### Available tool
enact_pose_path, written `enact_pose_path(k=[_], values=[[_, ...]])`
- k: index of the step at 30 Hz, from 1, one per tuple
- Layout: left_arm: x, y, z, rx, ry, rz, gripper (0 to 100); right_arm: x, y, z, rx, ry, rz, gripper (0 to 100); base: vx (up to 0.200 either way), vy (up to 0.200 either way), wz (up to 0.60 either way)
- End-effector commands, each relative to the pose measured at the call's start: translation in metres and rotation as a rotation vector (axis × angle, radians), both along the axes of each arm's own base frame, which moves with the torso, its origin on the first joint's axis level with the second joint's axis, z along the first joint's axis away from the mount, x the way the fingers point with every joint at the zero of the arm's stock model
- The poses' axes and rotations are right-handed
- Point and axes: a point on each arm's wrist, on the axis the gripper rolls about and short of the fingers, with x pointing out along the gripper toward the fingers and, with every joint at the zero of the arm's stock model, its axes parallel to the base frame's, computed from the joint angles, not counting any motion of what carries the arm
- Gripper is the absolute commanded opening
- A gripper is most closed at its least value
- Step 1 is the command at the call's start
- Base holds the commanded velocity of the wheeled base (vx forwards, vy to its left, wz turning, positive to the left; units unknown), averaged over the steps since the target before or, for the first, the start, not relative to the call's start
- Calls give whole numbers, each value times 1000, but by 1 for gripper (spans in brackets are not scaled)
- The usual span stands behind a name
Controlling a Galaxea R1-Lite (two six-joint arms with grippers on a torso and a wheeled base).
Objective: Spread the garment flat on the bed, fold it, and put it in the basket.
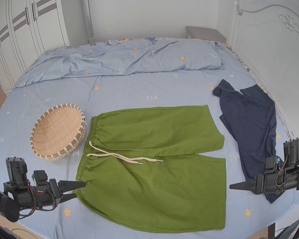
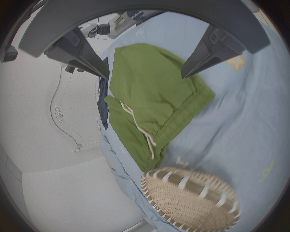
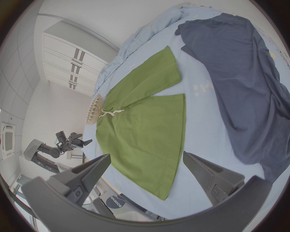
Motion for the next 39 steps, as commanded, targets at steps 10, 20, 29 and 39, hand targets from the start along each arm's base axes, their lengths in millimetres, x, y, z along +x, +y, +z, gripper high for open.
enact_pose_path(k=[10, 20, 29, 39], values=[[-14, 4, -38, 68, 140, -39, 100, -22, 14, 6, 16, -46, 106, 100, 0, 0, 0], [-3, 19, -53, 99, 113, 3, 100, -22, 13, 8, 18, -55, 103, 100, 0, 0, 0], [4, 21, -57, 102, 103, 8, 100, -22, 13, 8, 18, -54, 102, 100, 0, 0, 0], [19, 24, -70, 108, 54, 16, 100, -22, 13, 8, 19, -56, 102, 100, 0, 0, 0]])
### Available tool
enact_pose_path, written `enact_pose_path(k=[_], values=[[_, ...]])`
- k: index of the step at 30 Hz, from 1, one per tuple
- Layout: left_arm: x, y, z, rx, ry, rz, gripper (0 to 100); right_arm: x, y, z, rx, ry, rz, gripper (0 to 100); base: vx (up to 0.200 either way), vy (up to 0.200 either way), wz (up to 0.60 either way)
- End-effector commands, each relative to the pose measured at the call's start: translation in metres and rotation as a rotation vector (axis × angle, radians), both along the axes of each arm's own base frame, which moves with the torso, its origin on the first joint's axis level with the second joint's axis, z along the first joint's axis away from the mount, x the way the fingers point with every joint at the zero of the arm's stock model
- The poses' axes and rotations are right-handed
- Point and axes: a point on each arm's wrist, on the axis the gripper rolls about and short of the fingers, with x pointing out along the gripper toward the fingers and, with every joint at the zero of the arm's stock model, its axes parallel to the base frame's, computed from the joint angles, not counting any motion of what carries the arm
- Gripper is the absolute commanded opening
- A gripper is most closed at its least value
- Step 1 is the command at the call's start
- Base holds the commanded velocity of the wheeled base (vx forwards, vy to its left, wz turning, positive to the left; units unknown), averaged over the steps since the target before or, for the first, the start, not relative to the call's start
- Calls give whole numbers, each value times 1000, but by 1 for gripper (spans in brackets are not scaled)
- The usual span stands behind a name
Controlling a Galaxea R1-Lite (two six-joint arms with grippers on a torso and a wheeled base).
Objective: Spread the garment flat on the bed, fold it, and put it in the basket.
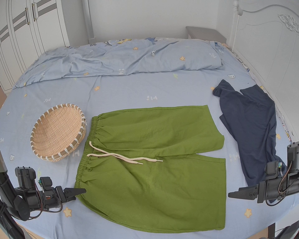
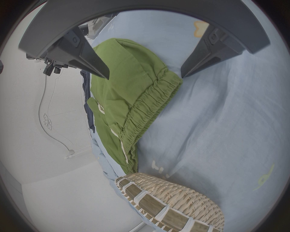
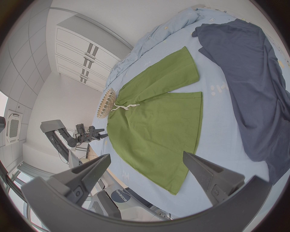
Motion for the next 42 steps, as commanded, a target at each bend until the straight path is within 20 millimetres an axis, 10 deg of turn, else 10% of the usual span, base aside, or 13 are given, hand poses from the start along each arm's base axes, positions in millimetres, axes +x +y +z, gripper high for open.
enact_pose_path(k=[1, 20, 21, 42], values=[[1, 1, -16, -11, 67, 5, 100, 1, 0, 0, 0, 0, -1, 100, 0, 0, 0], [7, 2, -17, -11, 18, 12, 100, 0, 0, -1, 0, 3, 1, 100, 0, 0, 0], [8, 3, -17, -10, 17, 14, 0, 0, 0, -1, 0, 3, 2, 100, 0, 0, 0], [-20, 14, 4, -25, 82, 101, 0, -26, -5, -9, 1, 19, 7, 100, 0, 0, 0]])
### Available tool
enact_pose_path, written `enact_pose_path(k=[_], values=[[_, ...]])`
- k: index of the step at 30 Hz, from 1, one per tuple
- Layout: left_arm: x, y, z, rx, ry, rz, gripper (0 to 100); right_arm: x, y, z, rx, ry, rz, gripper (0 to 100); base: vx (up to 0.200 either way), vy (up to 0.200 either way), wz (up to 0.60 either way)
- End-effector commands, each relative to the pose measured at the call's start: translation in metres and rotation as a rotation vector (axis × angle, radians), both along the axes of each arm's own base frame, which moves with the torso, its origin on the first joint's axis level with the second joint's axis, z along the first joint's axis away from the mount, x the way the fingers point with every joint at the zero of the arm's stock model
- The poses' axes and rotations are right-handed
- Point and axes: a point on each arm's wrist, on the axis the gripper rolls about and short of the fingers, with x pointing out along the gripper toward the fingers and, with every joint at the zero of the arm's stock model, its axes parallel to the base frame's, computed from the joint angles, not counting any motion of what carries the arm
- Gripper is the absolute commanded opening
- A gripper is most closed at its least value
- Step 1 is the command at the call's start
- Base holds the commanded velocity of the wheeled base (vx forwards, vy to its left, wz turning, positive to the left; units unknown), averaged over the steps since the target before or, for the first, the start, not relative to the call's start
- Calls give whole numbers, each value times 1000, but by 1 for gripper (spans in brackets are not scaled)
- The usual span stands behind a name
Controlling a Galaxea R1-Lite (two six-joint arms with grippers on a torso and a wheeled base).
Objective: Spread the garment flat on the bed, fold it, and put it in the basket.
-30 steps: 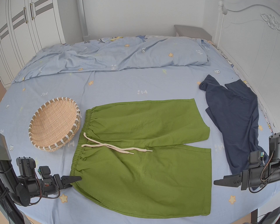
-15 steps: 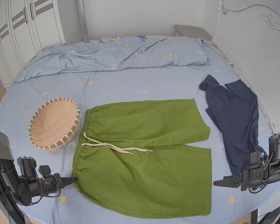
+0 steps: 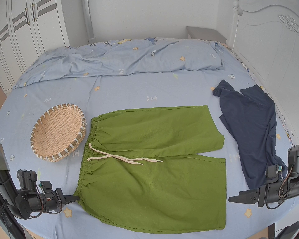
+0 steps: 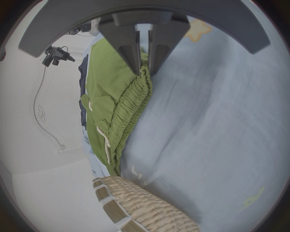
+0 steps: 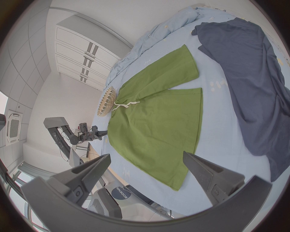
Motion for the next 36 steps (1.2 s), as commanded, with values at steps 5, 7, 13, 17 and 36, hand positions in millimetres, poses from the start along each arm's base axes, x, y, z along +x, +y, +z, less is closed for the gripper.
enact_pose_path(k=[5, 7, 13, 17, 36], values=[[-33, 4, 23, -23, 38, 42, 0, -31, -7, -24, -10, 93, 7, 100, 0, 0, 0], [-36, 4, 21, -21, 62, 36, 0, -37, -8, -33, -23, 134, 16, 100, 0, 0, 0], [-41, 4, 17, 29, 66, -16, 0, -41, -5, -54, -54, 280, 58, 100, 0, 0, 0], [-47, 2, 13, 50, 105, -60, 0, -35, -3, -68, -102, 360, 93, 100, 0, 0, 0], [-47, 2, 15, 56, 87, -58, 0, -8, 7, -105, -145, 413, 149, 100, 0, 0, 0]])
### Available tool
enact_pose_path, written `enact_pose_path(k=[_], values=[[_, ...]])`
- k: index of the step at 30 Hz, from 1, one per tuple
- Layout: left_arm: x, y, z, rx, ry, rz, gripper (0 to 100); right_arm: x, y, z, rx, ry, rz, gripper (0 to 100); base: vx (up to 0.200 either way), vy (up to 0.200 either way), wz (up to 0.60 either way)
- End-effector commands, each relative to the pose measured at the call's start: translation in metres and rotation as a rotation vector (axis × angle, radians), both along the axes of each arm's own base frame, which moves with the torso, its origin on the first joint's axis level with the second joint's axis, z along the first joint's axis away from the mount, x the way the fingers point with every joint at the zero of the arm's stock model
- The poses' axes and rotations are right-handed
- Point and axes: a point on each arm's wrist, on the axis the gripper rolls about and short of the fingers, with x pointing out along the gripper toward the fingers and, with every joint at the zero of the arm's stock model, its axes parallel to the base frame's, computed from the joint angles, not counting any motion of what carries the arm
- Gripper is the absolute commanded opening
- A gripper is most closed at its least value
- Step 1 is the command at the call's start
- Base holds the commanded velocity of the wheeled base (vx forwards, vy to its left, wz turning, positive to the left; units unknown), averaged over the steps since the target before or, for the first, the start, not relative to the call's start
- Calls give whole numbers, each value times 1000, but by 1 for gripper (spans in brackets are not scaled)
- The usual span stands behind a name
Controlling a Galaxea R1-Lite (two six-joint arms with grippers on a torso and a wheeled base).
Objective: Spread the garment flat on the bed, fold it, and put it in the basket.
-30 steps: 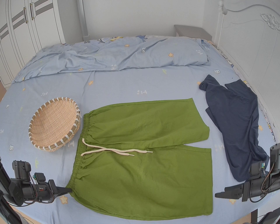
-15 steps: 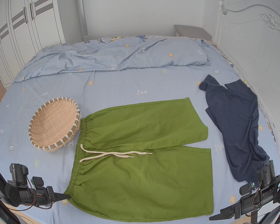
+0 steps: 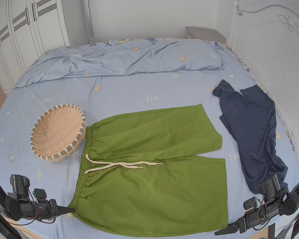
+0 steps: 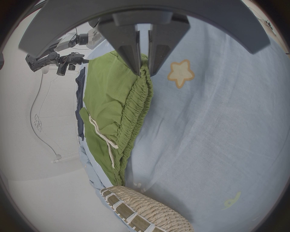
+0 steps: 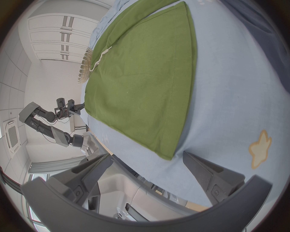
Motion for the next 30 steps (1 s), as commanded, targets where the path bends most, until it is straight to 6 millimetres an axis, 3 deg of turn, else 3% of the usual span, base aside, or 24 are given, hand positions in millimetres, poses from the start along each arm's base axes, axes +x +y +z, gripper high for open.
enact_pose_path(k=[1, 30], values=[[-5, -1, 0, -4, 8, 0, 0, 3, 1, -14, -16, 53, 2, 100, 0, 0, 0], [-5, -1, 0, -3, 6, 0, 0, 3, 4, -13, 110, 24, -3, 100, 0, 0, 0]])
